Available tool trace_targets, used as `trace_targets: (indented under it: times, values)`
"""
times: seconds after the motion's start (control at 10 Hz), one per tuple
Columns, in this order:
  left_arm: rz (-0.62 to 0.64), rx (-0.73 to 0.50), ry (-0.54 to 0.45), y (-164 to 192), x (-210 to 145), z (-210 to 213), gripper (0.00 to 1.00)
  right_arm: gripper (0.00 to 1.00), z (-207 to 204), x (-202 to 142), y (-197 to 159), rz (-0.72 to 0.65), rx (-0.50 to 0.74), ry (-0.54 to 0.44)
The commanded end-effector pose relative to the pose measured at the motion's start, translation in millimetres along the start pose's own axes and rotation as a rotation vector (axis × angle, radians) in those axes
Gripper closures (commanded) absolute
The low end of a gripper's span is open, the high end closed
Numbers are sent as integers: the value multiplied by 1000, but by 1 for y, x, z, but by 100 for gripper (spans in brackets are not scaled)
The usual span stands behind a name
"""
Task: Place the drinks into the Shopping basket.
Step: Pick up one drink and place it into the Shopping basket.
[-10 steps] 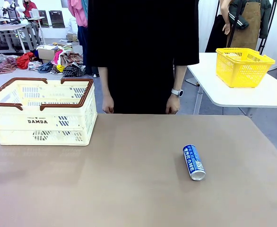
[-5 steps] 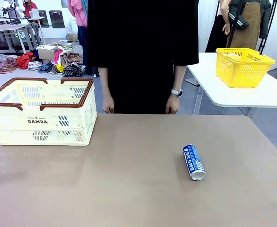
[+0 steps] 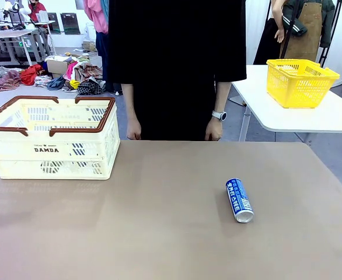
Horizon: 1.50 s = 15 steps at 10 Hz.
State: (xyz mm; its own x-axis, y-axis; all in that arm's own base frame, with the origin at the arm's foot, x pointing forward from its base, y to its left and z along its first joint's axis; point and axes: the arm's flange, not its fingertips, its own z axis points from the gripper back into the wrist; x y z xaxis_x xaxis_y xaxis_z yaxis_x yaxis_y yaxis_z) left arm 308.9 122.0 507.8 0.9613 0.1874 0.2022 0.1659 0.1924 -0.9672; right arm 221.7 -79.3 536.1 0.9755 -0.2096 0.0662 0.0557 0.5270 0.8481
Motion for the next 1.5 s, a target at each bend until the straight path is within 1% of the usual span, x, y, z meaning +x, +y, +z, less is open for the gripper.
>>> trace_targets:
  times: [0.0,0.1,0.2,0.3,0.4,0.5,0.6,0.7,0.9,1.0,1.1,1.2,1.3,1.4]
  values:
    - [4,-26,-12,-1,-1,-1,0,0,0,0,0,0,0,0]
    - [4,-26,-12,-1,-1,-1,0,0,8,-1,28,-82,-185,26]
    - [4,-26,-12,-1,-1,-1,0,0,-21,22,63,-37,-352,155]
    - [4,-26,-12,-1,-1,-1,0,0,-60,47,88,4,-505,276]
    - [4,-26,-12,-1,-1,-1,0,0,-101,69,99,-28,-748,354]
    - [4,-26,-12,-1,-1,-1,0,0,-132,81,104,-14,-859,412]
    - [4,-26,-12,-1,-1,-1,0,0,-160,87,108,7,-939,473]
    - [4,-26,-12,-1,-1,-1,0,0,-187,88,115,57,-961,478]
    - [4,-26,-12,-1,-1,-1,0,0,-238,83,126,152,-1043,398]
    - [4,-26,-12,-1,-1,-1,0,0,-216,83,134,175,-1001,330]
    - [4,-26,-12,-1,-1,-1,0,0,-232,83,115,117,-993,472]
    - [4,-26,-12,-1,-1,-1,0,0,-237,83,124,163,-1010,433]
    - [4,-26,-12,-1,-1,-1,0,0,-244,77,134,146,-1156,276]
    - [4,-26,-12,-1,-1,-1,0,0,-269,79,121,216,-1147,183]
